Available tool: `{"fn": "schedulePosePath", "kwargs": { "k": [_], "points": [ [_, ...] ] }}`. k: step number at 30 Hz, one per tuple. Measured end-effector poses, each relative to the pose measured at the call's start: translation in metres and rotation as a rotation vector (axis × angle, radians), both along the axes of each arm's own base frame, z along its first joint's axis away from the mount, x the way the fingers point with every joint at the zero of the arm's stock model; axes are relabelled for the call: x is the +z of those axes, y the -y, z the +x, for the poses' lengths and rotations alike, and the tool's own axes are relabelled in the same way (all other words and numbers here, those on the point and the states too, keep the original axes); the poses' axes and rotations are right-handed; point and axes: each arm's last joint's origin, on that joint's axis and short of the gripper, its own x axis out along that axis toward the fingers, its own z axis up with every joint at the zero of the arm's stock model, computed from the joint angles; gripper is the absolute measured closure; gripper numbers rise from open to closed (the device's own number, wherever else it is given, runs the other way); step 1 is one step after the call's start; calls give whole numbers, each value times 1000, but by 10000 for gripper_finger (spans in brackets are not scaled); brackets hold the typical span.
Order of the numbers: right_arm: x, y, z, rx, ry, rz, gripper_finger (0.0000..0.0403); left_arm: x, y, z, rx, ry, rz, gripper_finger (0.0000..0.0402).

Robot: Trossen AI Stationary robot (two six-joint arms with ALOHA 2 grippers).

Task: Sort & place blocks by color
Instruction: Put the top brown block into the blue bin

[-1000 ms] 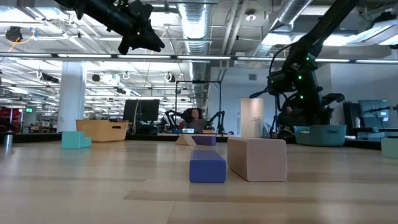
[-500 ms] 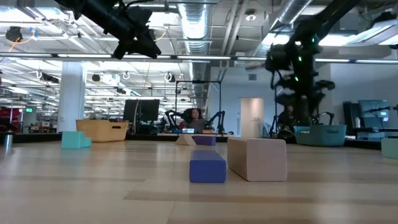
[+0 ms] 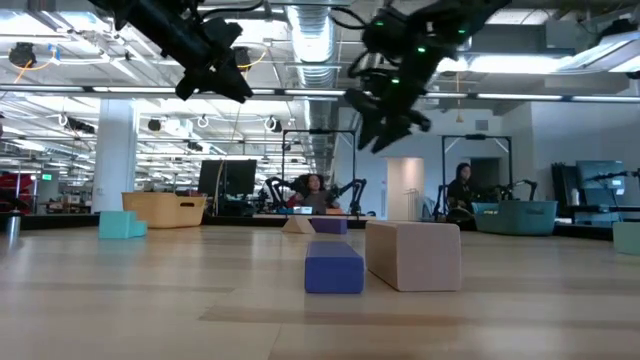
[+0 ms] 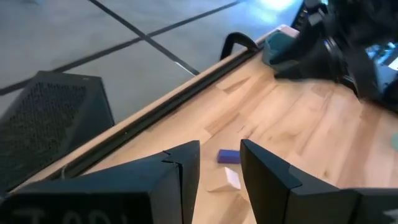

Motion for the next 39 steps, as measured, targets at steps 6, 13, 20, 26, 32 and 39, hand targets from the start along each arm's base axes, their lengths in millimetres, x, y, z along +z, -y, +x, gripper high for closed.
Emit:
{"fn": "schedulePosePath", "kwargs": {
  "k": [6,13,20,26,32,39],
  "points": [
    [-1,-1,57,119,-44,87,189,-1,2,0,28,-18,14,297],
    [-23,3,114,167,-183,241,171,-5,8,1,73,-38,-29,297],
    [-51,-1,151,193,-322,294,169,-10,19,2,61,-116,-22,297],
    [-73,4,163,178,-372,381,149,-14,22,0,52,-166,-39,288],
    [-85,4,163,153,-415,410,131,-14,22,-1,68,-176,-31,250],
    [-78,5,163,119,-404,354,131,-14,21,-1,70,-176,-25,215]
  ]
}}
